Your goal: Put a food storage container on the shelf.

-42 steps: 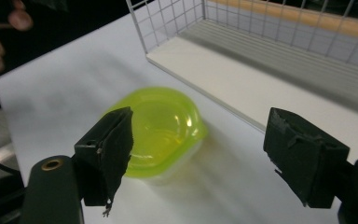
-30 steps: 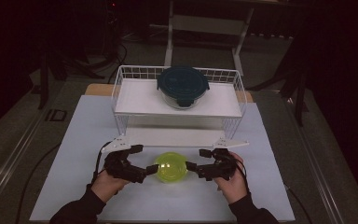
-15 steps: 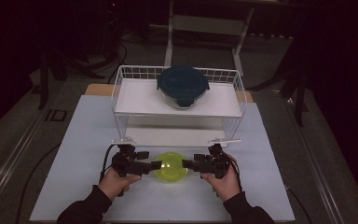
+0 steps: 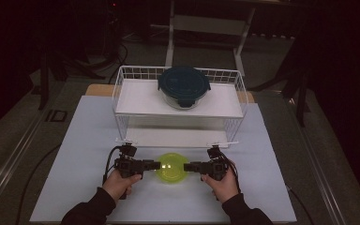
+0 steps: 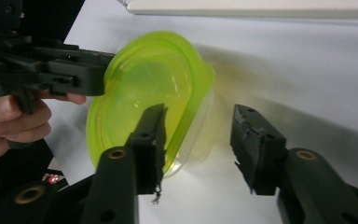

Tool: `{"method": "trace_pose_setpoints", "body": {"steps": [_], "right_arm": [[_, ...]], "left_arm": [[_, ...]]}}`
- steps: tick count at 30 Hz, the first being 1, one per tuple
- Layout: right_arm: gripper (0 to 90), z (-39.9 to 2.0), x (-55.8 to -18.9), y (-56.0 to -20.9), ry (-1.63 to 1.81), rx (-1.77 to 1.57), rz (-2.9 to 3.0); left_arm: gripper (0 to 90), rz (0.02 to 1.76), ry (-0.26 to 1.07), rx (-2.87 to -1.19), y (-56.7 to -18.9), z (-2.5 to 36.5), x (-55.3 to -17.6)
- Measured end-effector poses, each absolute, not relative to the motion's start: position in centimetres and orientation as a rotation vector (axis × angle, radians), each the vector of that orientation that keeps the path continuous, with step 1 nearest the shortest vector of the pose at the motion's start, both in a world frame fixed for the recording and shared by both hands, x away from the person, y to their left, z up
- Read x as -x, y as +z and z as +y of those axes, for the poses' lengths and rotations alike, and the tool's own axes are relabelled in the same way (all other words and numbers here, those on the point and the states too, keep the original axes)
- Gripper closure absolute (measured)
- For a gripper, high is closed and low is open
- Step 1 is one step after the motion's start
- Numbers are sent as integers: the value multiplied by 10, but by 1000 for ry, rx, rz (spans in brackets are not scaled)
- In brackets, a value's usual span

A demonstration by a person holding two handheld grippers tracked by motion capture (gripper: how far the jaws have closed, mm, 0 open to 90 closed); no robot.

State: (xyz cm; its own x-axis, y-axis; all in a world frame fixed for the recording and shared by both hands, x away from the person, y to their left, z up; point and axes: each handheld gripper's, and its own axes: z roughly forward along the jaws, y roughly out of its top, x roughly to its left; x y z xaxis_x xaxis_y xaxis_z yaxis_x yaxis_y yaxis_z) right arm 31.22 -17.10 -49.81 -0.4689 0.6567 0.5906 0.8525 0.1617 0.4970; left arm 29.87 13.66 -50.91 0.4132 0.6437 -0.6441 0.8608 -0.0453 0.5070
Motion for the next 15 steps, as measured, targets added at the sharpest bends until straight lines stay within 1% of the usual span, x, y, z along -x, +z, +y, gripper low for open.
{"method": "trace_pose_setpoints", "body": {"steps": [4, 6, 9, 10, 15], "right_arm": [[642, -170, -311, -499, -1185, 1458, -2183], [699, -168, -310, -497, -1182, 1451, -2180], [723, -167, -309, -496, -1179, 1446, -2188], [730, -167, -307, -496, -1184, 1442, -2189], [750, -167, -304, -496, -1198, 1421, -2166]], "left_arm": [[614, 1308, -364, -1760, -511, 136, -299], [664, 1309, -377, -1763, -509, 135, -299], [686, 1294, -390, -1802, -508, 132, -297], [690, 1288, -372, -1819, -507, 132, -296], [725, 1317, -402, -1790, -506, 133, -294]]}}
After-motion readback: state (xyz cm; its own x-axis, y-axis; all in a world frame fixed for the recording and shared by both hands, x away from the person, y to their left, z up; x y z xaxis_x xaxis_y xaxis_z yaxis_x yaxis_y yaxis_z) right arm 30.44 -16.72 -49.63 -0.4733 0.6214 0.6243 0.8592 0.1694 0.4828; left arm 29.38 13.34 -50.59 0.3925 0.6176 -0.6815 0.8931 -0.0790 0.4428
